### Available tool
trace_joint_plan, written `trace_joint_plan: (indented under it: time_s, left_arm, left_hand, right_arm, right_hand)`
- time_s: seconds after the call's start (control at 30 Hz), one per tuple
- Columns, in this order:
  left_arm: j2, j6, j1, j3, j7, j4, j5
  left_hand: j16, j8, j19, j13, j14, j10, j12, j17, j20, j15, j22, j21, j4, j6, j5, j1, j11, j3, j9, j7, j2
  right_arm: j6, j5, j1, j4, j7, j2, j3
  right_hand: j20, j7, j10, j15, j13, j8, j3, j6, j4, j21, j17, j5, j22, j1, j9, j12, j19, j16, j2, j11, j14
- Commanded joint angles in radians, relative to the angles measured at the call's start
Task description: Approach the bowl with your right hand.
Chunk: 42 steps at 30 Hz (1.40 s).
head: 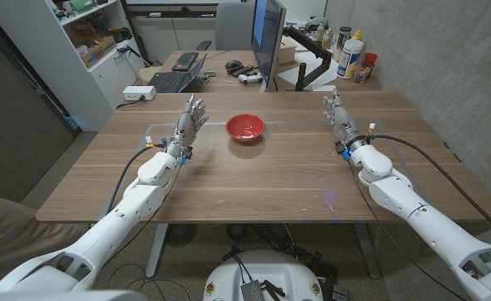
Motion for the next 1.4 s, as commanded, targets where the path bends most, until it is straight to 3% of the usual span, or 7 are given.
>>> trace_joint_plan:
  time_s: [0.03, 0.63, 0.73, 1.0, 1.4]
  left_arm:
    - [0.008, -0.002, 0.016, -0.005, 0.015, -0.021, 0.003]
    - [0.032, 0.005, 0.028, -0.012, 0.022, -0.031, 0.011]
    - [0.036, 0.007, 0.030, -0.014, 0.018, -0.032, 0.008]
    - [0.046, 0.016, 0.052, -0.029, 0.030, -0.042, -0.007]
    - [0.058, 0.001, 0.073, -0.038, 0.040, -0.054, 0.002]
  left_hand:
    - [0.002, 0.002, 0.002, 0.001, -0.009, -0.005, 0.004, 0.005, -0.005, -0.029, 0.005, 0.003, -0.006, -0.003, 0.005, 0.012, -0.006, -0.001, 0.002, -0.009, -0.002]
    - [0.004, 0.003, 0.002, 0.001, -0.009, -0.005, 0.005, 0.005, -0.006, -0.029, 0.005, 0.003, -0.007, -0.002, 0.005, 0.013, -0.005, -0.003, 0.002, -0.007, -0.001]
    - [0.004, 0.013, 0.002, 0.001, -0.008, -0.004, 0.005, 0.005, -0.006, -0.028, 0.006, 0.003, -0.006, 0.026, 0.004, 0.014, -0.006, -0.004, 0.002, -0.025, 0.000]
    - [0.004, 0.013, 0.000, 0.001, -0.010, 0.000, 0.007, 0.005, -0.002, -0.025, 0.006, 0.003, -0.006, 0.030, 0.004, 0.014, -0.002, -0.005, 0.002, -0.017, 0.000]
    - [0.005, 0.018, -0.001, 0.001, -0.010, 0.008, 0.010, 0.005, -0.002, -0.023, 0.006, 0.003, -0.006, 0.050, 0.004, 0.014, -0.001, -0.008, 0.002, -0.017, 0.000]
  right_arm:
    - [-0.025, -0.057, 0.001, -0.034, -0.030, -0.025, -0.012]
    - [-0.061, -0.191, 0.002, -0.107, -0.083, -0.070, -0.038]
    - [-0.074, -0.223, -0.002, -0.128, -0.099, -0.081, -0.041]
    - [-0.106, -0.307, -0.015, -0.178, -0.139, -0.108, -0.051]
    - [-0.113, -0.324, -0.024, -0.215, -0.112, -0.128, -0.051]
  right_hand:
    - [-0.002, 0.003, -0.013, -0.008, 0.004, 0.010, -0.003, -0.002, -0.011, -0.004, 0.003, 0.006, 0.004, 0.017, 0.003, 0.005, -0.013, -0.001, 0.001, 0.002, -0.049]
    - [-0.003, -0.001, -0.020, -0.015, 0.004, 0.016, 0.007, -0.001, -0.043, -0.001, 0.002, 0.014, 0.004, 0.066, 0.003, 0.007, -0.023, 0.002, -0.006, 0.001, -0.060]
    - [-0.004, 0.001, -0.022, -0.015, 0.004, 0.014, 0.009, -0.008, -0.048, 0.001, 0.002, 0.015, 0.004, 0.074, 0.003, 0.006, -0.020, 0.003, -0.006, 0.000, -0.058]
    - [-0.004, 0.001, -0.024, -0.015, 0.004, 0.012, 0.012, -0.022, -0.062, 0.002, 0.001, 0.019, 0.004, 0.095, 0.003, 0.007, -0.018, 0.005, -0.011, -0.003, -0.056]
    - [-0.003, 0.005, -0.021, -0.014, 0.004, 0.014, 0.014, -0.025, -0.075, 0.004, 0.001, 0.023, 0.003, 0.113, 0.003, 0.010, -0.015, 0.007, -0.017, -0.007, -0.051]
